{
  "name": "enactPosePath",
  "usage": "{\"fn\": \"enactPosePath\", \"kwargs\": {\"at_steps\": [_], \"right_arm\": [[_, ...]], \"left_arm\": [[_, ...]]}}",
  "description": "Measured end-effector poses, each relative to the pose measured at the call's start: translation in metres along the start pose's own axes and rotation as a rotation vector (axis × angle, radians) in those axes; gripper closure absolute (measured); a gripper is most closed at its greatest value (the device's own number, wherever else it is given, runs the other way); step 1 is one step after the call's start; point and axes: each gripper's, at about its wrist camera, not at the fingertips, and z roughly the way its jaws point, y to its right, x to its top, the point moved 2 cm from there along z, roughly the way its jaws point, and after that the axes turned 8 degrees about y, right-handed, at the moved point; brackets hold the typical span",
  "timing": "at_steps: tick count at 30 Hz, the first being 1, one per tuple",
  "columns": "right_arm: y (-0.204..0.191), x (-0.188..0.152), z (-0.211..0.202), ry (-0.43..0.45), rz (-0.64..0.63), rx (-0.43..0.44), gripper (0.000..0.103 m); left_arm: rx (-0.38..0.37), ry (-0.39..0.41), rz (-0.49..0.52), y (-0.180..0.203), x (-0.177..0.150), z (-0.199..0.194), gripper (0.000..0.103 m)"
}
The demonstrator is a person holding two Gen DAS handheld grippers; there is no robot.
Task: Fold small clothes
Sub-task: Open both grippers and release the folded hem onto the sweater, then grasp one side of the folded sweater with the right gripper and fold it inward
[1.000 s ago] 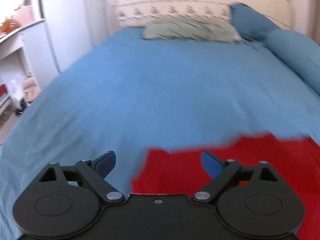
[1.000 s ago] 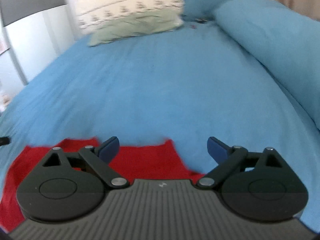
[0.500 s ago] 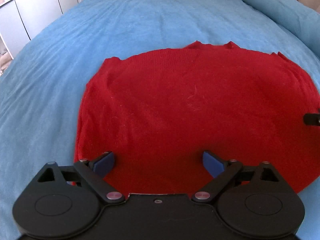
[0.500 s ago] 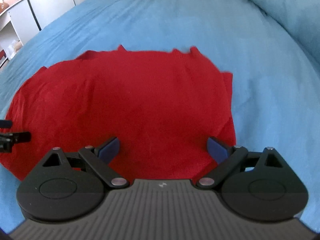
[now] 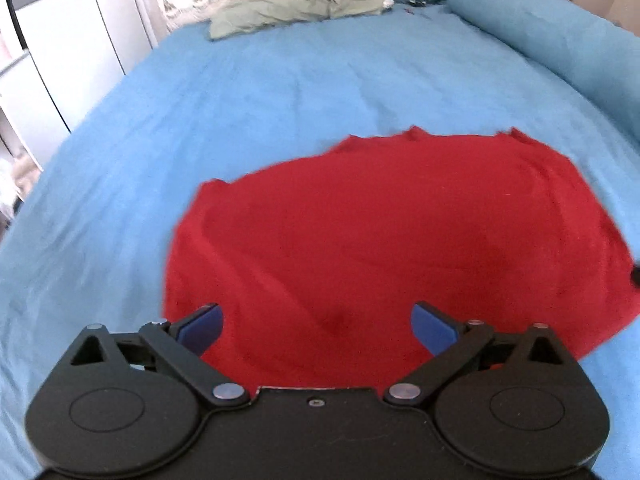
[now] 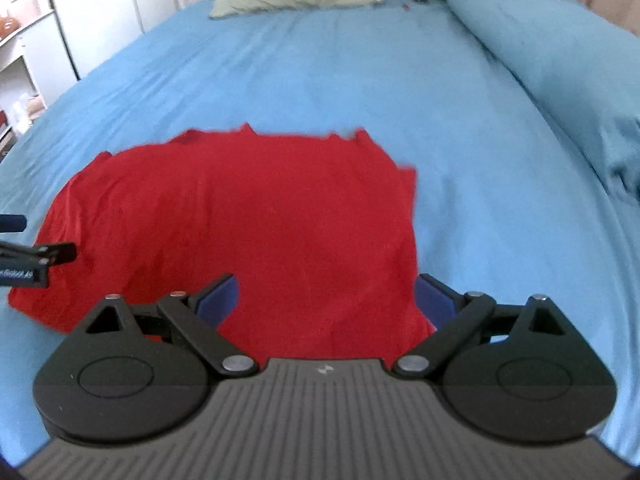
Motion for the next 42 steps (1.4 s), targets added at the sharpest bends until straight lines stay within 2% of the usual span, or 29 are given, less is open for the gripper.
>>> {"fn": "enactPosePath", "kwargs": {"at_steps": [4,7,12,14,17,21,28,31,32,35,36,37,39,42], "right_arm": [[0.007,-0.027,-0.011,-0.078,0.143,-0.03,0.0],[0.015,-0.051,-0.001,-0.109,0.266,-0.039,0.0],[0.048,-0.081,0.021,-0.041,0.55,0.022,0.0],[0.061,-0.083,0.026,0.012,0.627,0.034,0.0],[0.077,-0.073,0.036,0.032,0.684,0.068,0.0],[0.1,-0.05,0.055,0.005,0.673,0.158,0.0],[0.116,-0.008,0.099,-0.084,0.48,0.311,0.01],[0.111,0.007,0.116,-0.107,0.4,0.335,0.025],[0.109,0.011,0.123,-0.116,0.385,0.344,0.027],[0.105,0.013,0.133,-0.127,0.377,0.336,0.039],[0.104,0.014,0.134,-0.123,0.371,0.325,0.053],[0.103,0.015,0.134,-0.124,0.367,0.316,0.061],[0.1,0.017,0.132,-0.126,0.364,0.303,0.072],[0.087,0.029,0.123,-0.121,0.327,0.278,0.076]], "left_arm": [[-0.032,-0.02,-0.02,0.016,0.001,0.007,0.001],[-0.054,-0.028,-0.035,0.024,0.0,0.016,0.001],[-0.073,-0.055,-0.047,0.033,-0.005,0.034,0.001],[-0.084,-0.057,-0.061,0.032,-0.004,0.039,0.001],[-0.087,-0.036,-0.073,0.029,0.002,0.043,0.001],[-0.091,-0.016,-0.072,0.025,0.01,0.046,0.001],[-0.093,-0.032,-0.082,0.022,0.015,0.064,0.001],[-0.093,-0.043,-0.084,0.021,0.017,0.074,0.001],[-0.089,-0.047,-0.087,0.021,0.018,0.077,0.001],[-0.082,-0.071,-0.106,0.018,0.019,0.089,0.001],[-0.077,-0.079,-0.109,0.018,0.018,0.092,0.001],[-0.075,-0.088,-0.111,0.018,0.018,0.096,0.0],[-0.073,-0.109,-0.105,0.019,0.018,0.103,0.0],[-0.074,-0.123,-0.09,0.021,0.018,0.108,0.0]]}}
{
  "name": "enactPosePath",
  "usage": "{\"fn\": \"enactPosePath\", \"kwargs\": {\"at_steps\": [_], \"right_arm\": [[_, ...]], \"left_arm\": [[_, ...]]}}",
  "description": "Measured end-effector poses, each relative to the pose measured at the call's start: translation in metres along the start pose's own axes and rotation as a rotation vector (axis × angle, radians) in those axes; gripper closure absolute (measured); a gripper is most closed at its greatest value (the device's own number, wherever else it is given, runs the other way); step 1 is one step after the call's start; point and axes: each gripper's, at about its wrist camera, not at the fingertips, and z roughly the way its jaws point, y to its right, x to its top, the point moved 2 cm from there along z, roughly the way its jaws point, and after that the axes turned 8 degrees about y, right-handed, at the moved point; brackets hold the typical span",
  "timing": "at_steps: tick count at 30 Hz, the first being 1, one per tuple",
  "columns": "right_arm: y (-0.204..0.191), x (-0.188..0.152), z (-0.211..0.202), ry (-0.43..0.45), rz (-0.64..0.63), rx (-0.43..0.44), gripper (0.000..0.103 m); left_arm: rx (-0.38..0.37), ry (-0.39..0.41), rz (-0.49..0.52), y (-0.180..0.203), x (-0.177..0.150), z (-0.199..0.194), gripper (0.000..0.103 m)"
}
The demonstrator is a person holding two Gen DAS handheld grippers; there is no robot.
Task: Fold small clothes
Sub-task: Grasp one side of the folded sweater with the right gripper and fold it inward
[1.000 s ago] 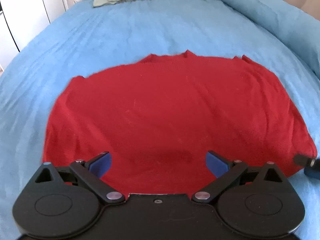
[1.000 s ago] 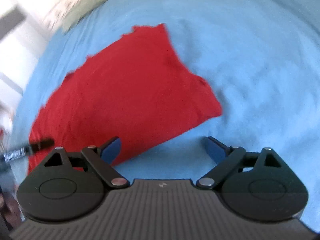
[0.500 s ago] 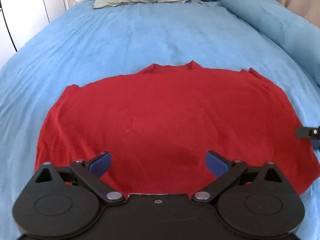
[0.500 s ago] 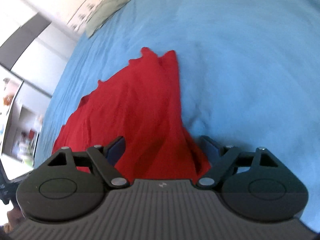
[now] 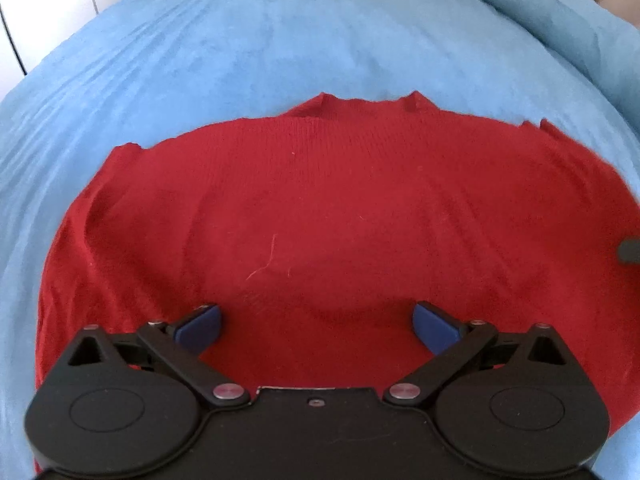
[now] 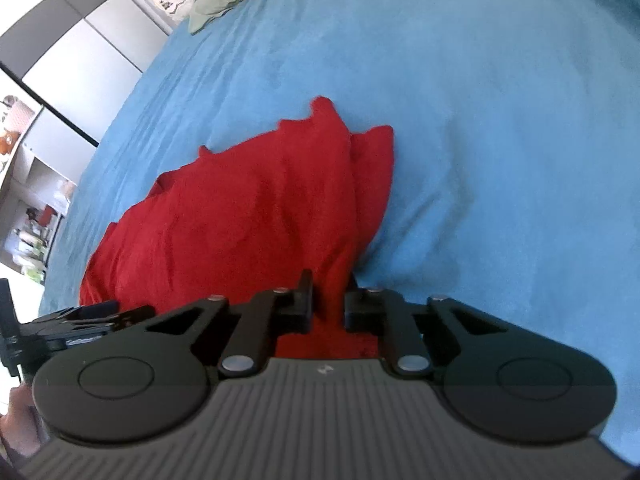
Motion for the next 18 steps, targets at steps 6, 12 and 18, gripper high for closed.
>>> {"fn": "enactPosePath", "kwargs": {"at_steps": [6,12,18], "right_arm": [[-0.07,0.019,-0.024,0.025,-0.045,0.04,0.077],[-0.189,0.024,-0.021,0.041,-0.114,0.167,0.077],[-0.311,-0.027,0.044,-0.016,-0.239,0.232,0.077]], "left_arm": [[-0.015,-0.023,-0.052,-0.021,0.011,-0.018,0.0],[0.052,0.038,-0.088,-0.097,0.014,-0.075,0.0],[0.133,0.024,-0.113,-0.183,-0.022,-0.1,0.0]]}}
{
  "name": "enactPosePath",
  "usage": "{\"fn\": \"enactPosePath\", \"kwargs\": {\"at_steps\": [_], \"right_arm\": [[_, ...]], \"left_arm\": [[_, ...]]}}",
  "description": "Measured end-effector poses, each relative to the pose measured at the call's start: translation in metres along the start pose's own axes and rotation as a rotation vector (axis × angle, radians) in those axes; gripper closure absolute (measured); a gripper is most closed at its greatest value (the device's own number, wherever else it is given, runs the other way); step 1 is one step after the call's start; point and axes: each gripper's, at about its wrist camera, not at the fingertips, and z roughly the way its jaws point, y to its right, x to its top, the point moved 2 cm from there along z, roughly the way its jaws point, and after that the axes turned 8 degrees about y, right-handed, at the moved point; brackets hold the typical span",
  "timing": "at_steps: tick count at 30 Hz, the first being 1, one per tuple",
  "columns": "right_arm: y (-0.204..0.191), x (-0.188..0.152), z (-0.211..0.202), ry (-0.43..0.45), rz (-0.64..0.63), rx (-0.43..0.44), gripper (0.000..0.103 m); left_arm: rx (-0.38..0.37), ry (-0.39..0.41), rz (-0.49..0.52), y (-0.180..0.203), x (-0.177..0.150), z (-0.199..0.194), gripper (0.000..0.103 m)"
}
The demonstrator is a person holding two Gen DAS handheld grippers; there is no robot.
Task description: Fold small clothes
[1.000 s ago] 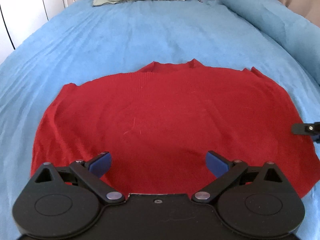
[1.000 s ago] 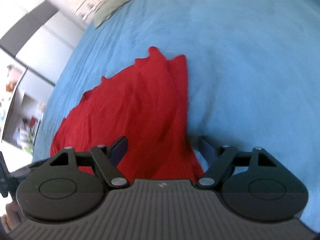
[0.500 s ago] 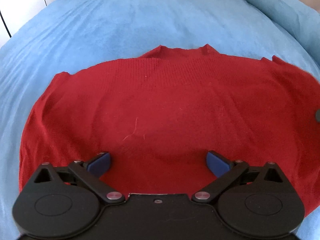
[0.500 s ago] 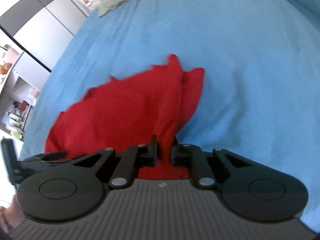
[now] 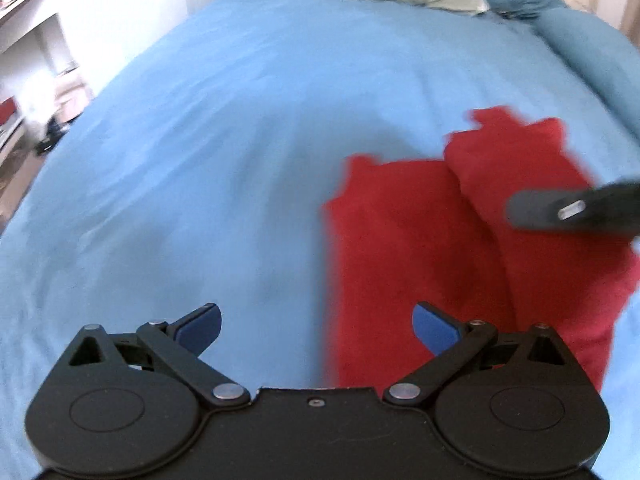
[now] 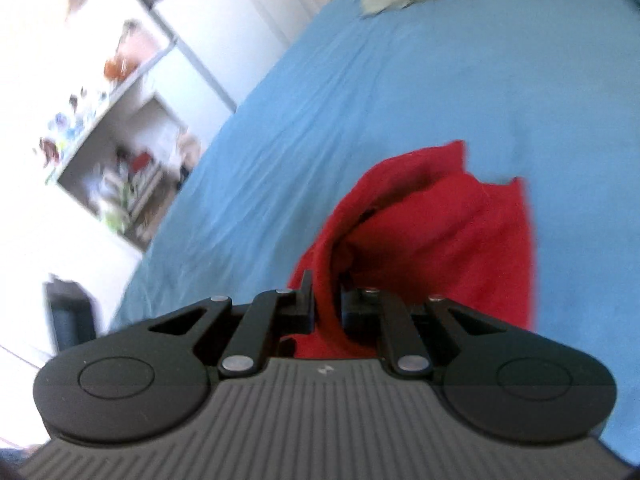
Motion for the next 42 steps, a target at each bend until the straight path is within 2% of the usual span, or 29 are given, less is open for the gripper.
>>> {"fn": "enactPosePath", "kwargs": {"at_steps": [4,5,7,8,10,12,14,16,18,20,23,25,30,32,33,35,37,39,42], "right_arm": [[-0.025,-0.047,0.083,-0.089,-0.073,-0.108,0.077],[-0.026,-0.056,0.094,-0.094,-0.081,-0.122,0.076],[-0.03,-0.064,0.102,-0.074,-0.108,-0.131,0.068],[-0.033,-0.063,0.099,-0.06,-0.124,-0.125,0.062],[-0.038,-0.054,0.086,-0.045,-0.138,-0.094,0.03],[-0.041,-0.04,0.061,0.011,-0.149,-0.067,0.022],[-0.04,-0.027,0.029,0.069,-0.143,-0.041,0.018],[-0.035,-0.018,-0.004,0.127,-0.126,-0.062,0.004],[-0.022,-0.017,-0.025,0.157,-0.106,-0.091,0.004],[-0.008,-0.027,-0.034,0.139,-0.082,-0.11,0.004],[0.009,-0.058,-0.027,0.073,-0.08,-0.114,0.015],[0.019,-0.076,-0.024,0.054,-0.097,-0.129,0.031],[0.029,-0.091,0.001,0.079,-0.081,-0.148,0.043],[0.025,-0.09,0.011,0.088,-0.115,-0.18,0.06],[0.022,-0.09,0.011,0.086,-0.116,-0.165,0.08],[0.009,-0.09,0.009,0.091,-0.136,-0.105,0.08],[-0.016,-0.096,0.004,0.092,-0.216,-0.028,0.08],[-0.039,-0.108,0.008,0.052,-0.296,0.042,0.08],[-0.064,-0.14,0.03,-0.039,-0.42,0.079,0.08]], "left_arm": [[0.012,-0.029,-0.031,-0.04,-0.027,0.0,0.0],[0.007,-0.031,-0.039,-0.045,-0.031,-0.001,0.0],[-0.009,-0.028,-0.05,-0.05,-0.036,-0.004,0.0],[-0.017,-0.026,-0.05,-0.05,-0.037,-0.006,0.0],[-0.03,-0.021,-0.042,-0.048,-0.036,-0.012,0.0],[-0.046,-0.009,-0.032,-0.043,-0.032,-0.019,0.0],[-0.071,0.011,-0.031,-0.037,-0.024,-0.028,0.0],[-0.101,0.02,-0.036,-0.03,-0.018,-0.033,0.0],[-0.125,0.021,-0.032,-0.023,-0.012,-0.033,0.0],[-0.129,0.025,-0.017,-0.016,-0.007,-0.03,0.0],[-0.122,0.031,-0.009,-0.012,-0.005,-0.027,0.0],[-0.119,0.034,-0.005,-0.013,-0.009,-0.028,0.0],[-0.053,0.029,-0.009,-0.021,-0.009,-0.023,0.0],[-0.031,0.023,-0.044,-0.033,-0.007,-0.022,0.0],[-0.022,0.023,-0.063,-0.039,-0.006,-0.022,0.0],[-0.009,0.021,-0.108,-0.053,-0.003,-0.023,0.0],[-0.002,0.021,-0.145,-0.062,-0.001,-0.025,0.0],[0.0,0.022,-0.167,-0.07,0.0,-0.025,0.0],[0.011,0.021,-0.167,-0.077,-0.003,-0.026,0.0]]}}
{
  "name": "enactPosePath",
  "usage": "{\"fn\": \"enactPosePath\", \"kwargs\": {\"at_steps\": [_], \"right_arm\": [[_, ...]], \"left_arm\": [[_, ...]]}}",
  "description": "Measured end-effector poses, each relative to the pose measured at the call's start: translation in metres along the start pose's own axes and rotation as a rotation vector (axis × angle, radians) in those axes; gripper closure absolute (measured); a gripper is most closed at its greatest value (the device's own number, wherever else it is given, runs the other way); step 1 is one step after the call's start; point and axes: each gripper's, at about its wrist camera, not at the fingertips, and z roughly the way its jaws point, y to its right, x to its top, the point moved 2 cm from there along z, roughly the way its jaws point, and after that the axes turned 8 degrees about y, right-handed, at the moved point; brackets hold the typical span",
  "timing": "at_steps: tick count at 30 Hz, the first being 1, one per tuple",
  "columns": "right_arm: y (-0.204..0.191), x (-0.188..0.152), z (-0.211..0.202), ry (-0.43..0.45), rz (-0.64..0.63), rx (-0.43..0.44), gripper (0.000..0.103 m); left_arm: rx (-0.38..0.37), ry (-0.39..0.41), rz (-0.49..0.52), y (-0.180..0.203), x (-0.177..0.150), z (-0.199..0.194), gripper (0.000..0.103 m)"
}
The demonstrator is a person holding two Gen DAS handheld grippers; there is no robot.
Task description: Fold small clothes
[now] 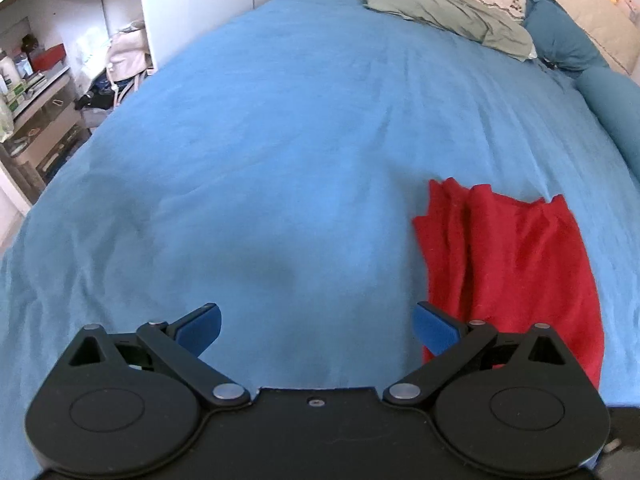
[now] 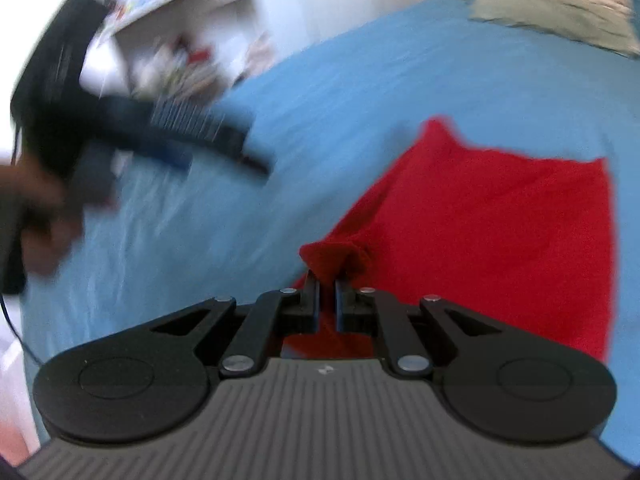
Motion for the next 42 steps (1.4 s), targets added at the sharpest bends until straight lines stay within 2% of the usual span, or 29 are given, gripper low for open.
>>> {"fn": "enactPosePath", "kwargs": {"at_steps": [2,3,5,6,7,9,14,16,19,22,26,29,32,35,37,40,42], "right_arm": [[-0.014,-0.016,0.019,-0.053,-0.069,-0.004,0.075],[-0.015,-0.022,0.023,-0.069,-0.085,-0.016,0.07],[-0.013,-0.028,0.021,-0.053,-0.042,-0.018,0.054],[-0.008,-0.028,0.016,-0.046,0.006,0.014,0.037],[-0.003,-0.027,0.008,-0.037,0.056,0.041,0.03],[0.007,-0.027,-0.013,-0.008,0.118,0.052,0.03],[0.046,-0.029,-0.056,0.022,0.117,-0.095,0.028],[0.067,-0.033,-0.066,0.027,0.132,-0.156,0.028],[0.099,-0.037,-0.073,0.033,0.173,-0.24,0.028],[0.121,-0.044,-0.071,0.039,0.201,-0.316,0.027],[0.139,-0.068,-0.065,-0.042,0.217,-0.35,0.027],[0.148,-0.085,-0.071,-0.05,0.238,-0.338,0.026],[0.149,-0.082,-0.076,-0.071,0.238,-0.326,0.026],[0.147,-0.058,-0.079,-0.075,0.217,-0.316,0.022],[0.151,-0.04,-0.086,-0.058,0.237,-0.287,0.0],[0.165,-0.009,-0.094,0.003,0.3,-0.241,0.0],[0.18,0.006,-0.086,-0.009,0.342,-0.23,0.0]], "left_arm": [[0.0,-0.008,0.007,-0.002,-0.004,0.001,0.0],[-0.004,-0.012,0.008,-0.003,-0.005,0.001,0.0],[-0.021,-0.025,0.005,-0.001,-0.009,0.001,0.0],[-0.032,-0.03,0.003,0.0,-0.011,0.001,0.0],[-0.049,-0.038,0.002,0.004,-0.013,0.0,0.0],[-0.078,-0.046,0.006,0.013,-0.016,-0.001,0.0],[-0.185,-0.064,0.097,0.053,-0.03,-0.005,0.0],[-0.203,-0.077,0.137,0.065,-0.038,0.0,0.0],[-0.156,-0.107,0.155,0.068,-0.051,0.018,0.001],[-0.09,-0.134,0.135,0.054,-0.063,0.032,0.001],[-0.083,-0.147,0.062,0.027,-0.074,0.036,0.0],[-0.079,-0.132,0.082,0.028,-0.076,0.034,0.0],[-0.081,-0.115,0.094,0.034,-0.067,0.026,0.003],[-0.138,-0.022,0.096,0.04,-0.048,0.003,0.002],[-0.186,0.028,0.116,0.051,-0.029,-0.003,0.0],[-0.222,0.017,0.151,0.067,-0.006,0.017,0.0],[-0.257,-0.008,0.122,0.07,0.003,0.041,0.0]]}}
